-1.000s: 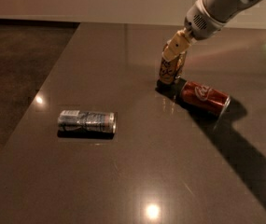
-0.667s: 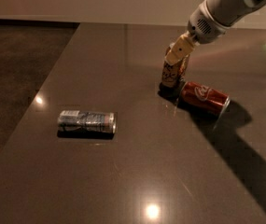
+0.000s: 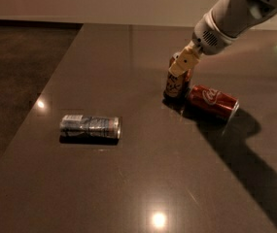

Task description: Move orange can near coke can

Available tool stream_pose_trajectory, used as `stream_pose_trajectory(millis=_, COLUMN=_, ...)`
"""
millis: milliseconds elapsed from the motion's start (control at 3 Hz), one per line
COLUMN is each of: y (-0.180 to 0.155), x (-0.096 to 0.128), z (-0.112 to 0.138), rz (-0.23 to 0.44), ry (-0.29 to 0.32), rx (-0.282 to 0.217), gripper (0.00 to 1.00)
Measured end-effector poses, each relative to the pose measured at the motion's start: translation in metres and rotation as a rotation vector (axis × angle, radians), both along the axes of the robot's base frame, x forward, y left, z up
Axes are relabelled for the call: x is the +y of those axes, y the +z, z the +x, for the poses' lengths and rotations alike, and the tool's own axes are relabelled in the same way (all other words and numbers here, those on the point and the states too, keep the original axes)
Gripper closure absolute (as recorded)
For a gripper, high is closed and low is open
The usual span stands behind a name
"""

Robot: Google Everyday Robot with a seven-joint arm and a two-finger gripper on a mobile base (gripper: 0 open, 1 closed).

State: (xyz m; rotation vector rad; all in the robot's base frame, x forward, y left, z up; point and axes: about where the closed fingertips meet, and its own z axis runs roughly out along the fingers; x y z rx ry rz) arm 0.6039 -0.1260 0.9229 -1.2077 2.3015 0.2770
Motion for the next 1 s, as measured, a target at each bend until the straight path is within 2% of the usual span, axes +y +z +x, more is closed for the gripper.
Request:
stream_pose_trajectory(millis=333, y=-0.0028, x=0.0023, z=-0.0009, rz=0.0, ry=0.008, rx=0.003, gripper=0.08)
stream_pose_trajectory(millis=667, y=-0.0038, x=0.0034, z=-0.0008, rz=-0.001, ry=0.01, rx=0.004, gripper=0.0)
stream_pose_trajectory(millis=1000, y=-0.0039, x=0.0034, z=-0.0008, rz=-0.001, ry=0.01, rx=0.004, gripper=0.0)
